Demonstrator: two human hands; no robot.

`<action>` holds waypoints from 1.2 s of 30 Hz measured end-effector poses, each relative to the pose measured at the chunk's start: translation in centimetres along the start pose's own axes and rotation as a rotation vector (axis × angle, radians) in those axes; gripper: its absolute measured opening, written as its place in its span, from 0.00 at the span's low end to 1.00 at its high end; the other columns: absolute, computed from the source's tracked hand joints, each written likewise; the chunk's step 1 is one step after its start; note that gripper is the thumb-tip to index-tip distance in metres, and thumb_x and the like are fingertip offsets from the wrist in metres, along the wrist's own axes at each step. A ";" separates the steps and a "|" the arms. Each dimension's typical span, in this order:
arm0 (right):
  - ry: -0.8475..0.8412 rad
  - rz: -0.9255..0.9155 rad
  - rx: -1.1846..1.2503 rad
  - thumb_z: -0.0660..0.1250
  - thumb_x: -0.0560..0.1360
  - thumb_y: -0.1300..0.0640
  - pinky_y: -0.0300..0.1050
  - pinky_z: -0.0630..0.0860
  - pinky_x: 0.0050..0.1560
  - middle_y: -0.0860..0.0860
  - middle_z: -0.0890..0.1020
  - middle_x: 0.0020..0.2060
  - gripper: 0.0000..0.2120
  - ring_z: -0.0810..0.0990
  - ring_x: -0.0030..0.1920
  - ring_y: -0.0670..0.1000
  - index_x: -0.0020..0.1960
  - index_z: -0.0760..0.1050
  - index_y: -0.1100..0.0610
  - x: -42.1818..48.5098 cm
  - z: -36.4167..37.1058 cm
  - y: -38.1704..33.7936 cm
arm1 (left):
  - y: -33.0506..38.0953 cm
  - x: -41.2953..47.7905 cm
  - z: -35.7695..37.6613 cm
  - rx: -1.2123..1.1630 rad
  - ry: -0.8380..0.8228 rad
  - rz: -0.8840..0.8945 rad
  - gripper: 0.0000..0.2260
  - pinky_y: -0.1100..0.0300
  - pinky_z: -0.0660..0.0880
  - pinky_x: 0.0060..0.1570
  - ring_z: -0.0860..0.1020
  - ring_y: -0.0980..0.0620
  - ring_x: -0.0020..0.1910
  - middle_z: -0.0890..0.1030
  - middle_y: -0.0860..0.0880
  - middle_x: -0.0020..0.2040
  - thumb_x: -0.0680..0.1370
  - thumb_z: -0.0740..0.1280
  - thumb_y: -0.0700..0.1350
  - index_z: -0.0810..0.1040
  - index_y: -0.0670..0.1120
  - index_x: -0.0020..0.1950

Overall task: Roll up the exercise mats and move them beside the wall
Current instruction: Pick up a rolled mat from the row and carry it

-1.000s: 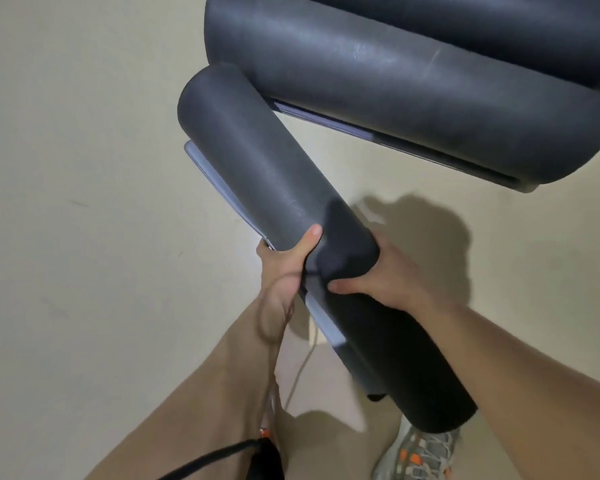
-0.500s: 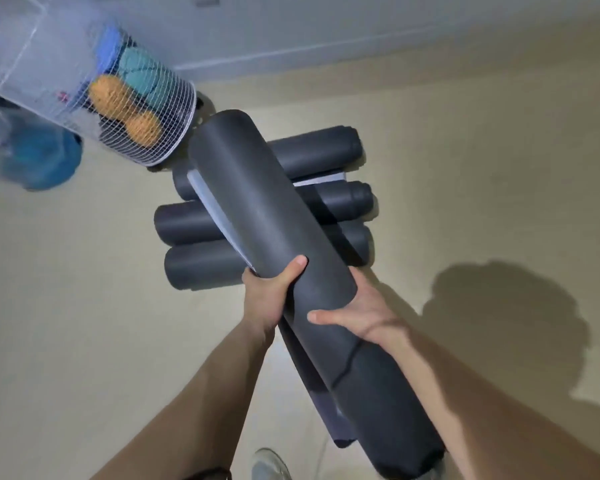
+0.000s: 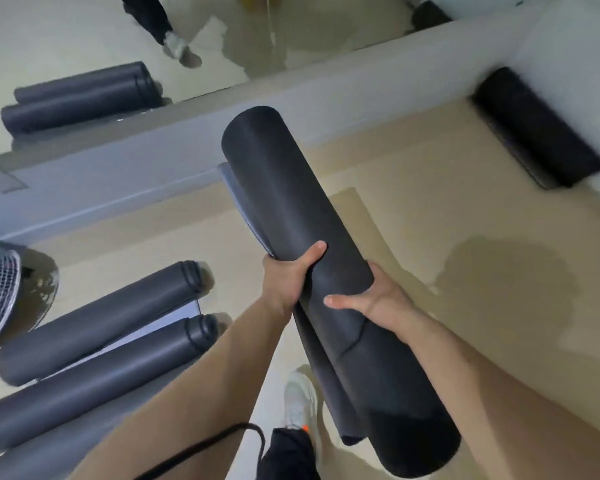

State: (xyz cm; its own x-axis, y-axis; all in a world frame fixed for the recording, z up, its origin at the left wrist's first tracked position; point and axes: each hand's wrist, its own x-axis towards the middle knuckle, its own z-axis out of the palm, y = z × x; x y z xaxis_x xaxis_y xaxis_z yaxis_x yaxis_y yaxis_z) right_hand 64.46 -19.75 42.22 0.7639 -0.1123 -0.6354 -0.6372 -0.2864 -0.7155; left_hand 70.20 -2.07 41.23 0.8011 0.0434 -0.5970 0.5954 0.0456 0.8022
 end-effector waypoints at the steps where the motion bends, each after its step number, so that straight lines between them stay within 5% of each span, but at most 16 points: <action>1: 0.021 0.020 0.020 0.85 0.49 0.36 0.48 0.79 0.61 0.37 0.83 0.56 0.48 0.82 0.56 0.43 0.66 0.72 0.39 1.5 -2.4 -0.4 | 1.0 1.6 2.7 0.011 -0.032 0.004 0.40 0.54 0.83 0.57 0.86 0.53 0.54 0.87 0.51 0.56 0.59 0.86 0.61 0.81 0.44 0.66; 5: 0.090 0.065 0.107 0.86 0.52 0.39 0.43 0.77 0.57 0.36 0.82 0.57 0.45 0.81 0.56 0.41 0.66 0.73 0.40 7.8 -11.8 -1.5 | 4.6 8.8 13.4 0.068 -0.136 -0.039 0.40 0.57 0.83 0.54 0.86 0.54 0.53 0.87 0.52 0.57 0.60 0.86 0.61 0.79 0.45 0.66; 9: 0.141 0.123 0.152 0.86 0.50 0.37 0.52 0.77 0.66 0.39 0.81 0.60 0.52 0.80 0.60 0.46 0.70 0.71 0.43 14.5 -20.6 -1.5 | 7.2 15.4 24.2 0.156 -0.189 -0.069 0.46 0.57 0.82 0.53 0.84 0.52 0.55 0.85 0.52 0.59 0.57 0.85 0.65 0.76 0.46 0.69; 14: 0.214 0.173 0.199 0.85 0.50 0.35 0.54 0.78 0.65 0.39 0.82 0.59 0.51 0.81 0.59 0.47 0.70 0.72 0.43 23.5 -31.6 -0.4 | 9.5 23.3 37.7 0.255 -0.208 -0.100 0.47 0.52 0.81 0.59 0.83 0.50 0.56 0.84 0.51 0.60 0.56 0.84 0.66 0.75 0.46 0.68; 19: 0.245 0.246 0.227 0.84 0.52 0.35 0.54 0.79 0.64 0.40 0.82 0.57 0.48 0.81 0.57 0.47 0.69 0.72 0.43 32.6 -42.4 1.0 | 10.8 31.2 50.9 0.294 -0.247 -0.156 0.44 0.60 0.79 0.45 0.82 0.49 0.57 0.81 0.50 0.61 0.62 0.84 0.62 0.72 0.46 0.71; 30: 0.254 0.407 0.199 0.85 0.55 0.38 0.49 0.78 0.58 0.40 0.80 0.54 0.42 0.80 0.55 0.48 0.63 0.67 0.41 56.8 -61.4 4.4 | 9.0 53.2 74.1 0.310 -0.268 -0.247 0.51 0.48 0.80 0.61 0.82 0.48 0.58 0.82 0.50 0.61 0.55 0.82 0.68 0.71 0.46 0.71; 36: 0.228 0.392 0.069 0.84 0.57 0.38 0.50 0.78 0.58 0.39 0.81 0.53 0.41 0.80 0.55 0.47 0.65 0.72 0.42 69.9 -70.0 9.4 | 3.7 63.8 85.0 0.290 -0.218 -0.259 0.39 0.50 0.79 0.63 0.80 0.48 0.61 0.80 0.50 0.63 0.67 0.81 0.62 0.70 0.46 0.70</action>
State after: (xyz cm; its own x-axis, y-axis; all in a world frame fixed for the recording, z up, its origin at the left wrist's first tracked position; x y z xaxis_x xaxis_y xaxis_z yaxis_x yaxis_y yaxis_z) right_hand 118.97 -96.91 11.43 0.4618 -0.4082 -0.7875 -0.8820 -0.1175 -0.4564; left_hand 128.78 -83.93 7.06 0.5989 -0.1456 -0.7875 0.7462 -0.2556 0.6147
